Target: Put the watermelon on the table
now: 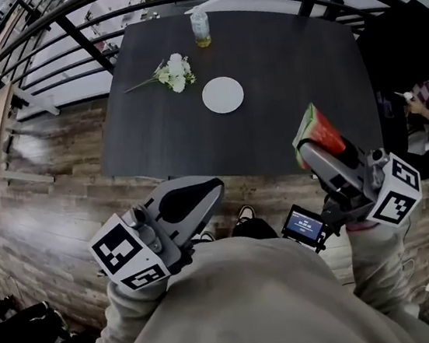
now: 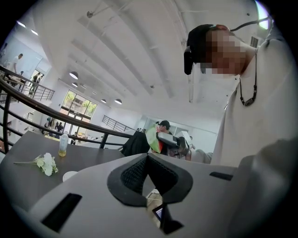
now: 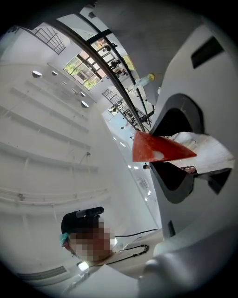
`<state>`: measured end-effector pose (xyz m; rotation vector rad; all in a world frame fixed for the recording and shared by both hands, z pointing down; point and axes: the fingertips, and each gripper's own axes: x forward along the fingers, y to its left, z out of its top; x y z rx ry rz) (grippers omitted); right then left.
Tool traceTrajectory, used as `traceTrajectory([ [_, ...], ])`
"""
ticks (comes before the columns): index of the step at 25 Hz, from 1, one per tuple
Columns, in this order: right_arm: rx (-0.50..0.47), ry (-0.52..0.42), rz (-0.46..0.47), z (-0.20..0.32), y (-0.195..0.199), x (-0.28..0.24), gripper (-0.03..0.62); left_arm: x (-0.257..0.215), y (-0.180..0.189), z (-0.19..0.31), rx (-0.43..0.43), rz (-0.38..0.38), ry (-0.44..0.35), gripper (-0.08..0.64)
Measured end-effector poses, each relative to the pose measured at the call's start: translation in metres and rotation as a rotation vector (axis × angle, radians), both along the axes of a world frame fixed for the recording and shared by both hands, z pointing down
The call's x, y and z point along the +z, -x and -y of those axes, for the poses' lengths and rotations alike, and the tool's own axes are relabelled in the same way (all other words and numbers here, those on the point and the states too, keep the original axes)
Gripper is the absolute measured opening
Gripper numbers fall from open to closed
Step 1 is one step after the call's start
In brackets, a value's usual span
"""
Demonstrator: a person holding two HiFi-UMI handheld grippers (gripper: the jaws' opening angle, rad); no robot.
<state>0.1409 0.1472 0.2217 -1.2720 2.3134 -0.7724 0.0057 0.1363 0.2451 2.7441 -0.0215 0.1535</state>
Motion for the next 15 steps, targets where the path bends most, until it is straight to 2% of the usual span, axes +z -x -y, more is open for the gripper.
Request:
traceTrajectory([
  [4, 0.015, 0.004, 0.025, -0.003, -0.022, 0.010, 0.187, 0.008, -0.018, -0.003, 0.014, 0.039, 0.009, 0.003],
  [9, 0.047, 0.009, 0.036, -0.012, -0.039, 0.009, 0.187, 0.003, -0.034, -0.003, 0.043, 0.048, 0.011, 0.003],
  [15, 0.130, -0.009, 0.023, -0.022, -0.056, -0.001, 0.187, 0.002, -0.060, -0.006, 0.149, 0.028, 0.012, 0.003],
])
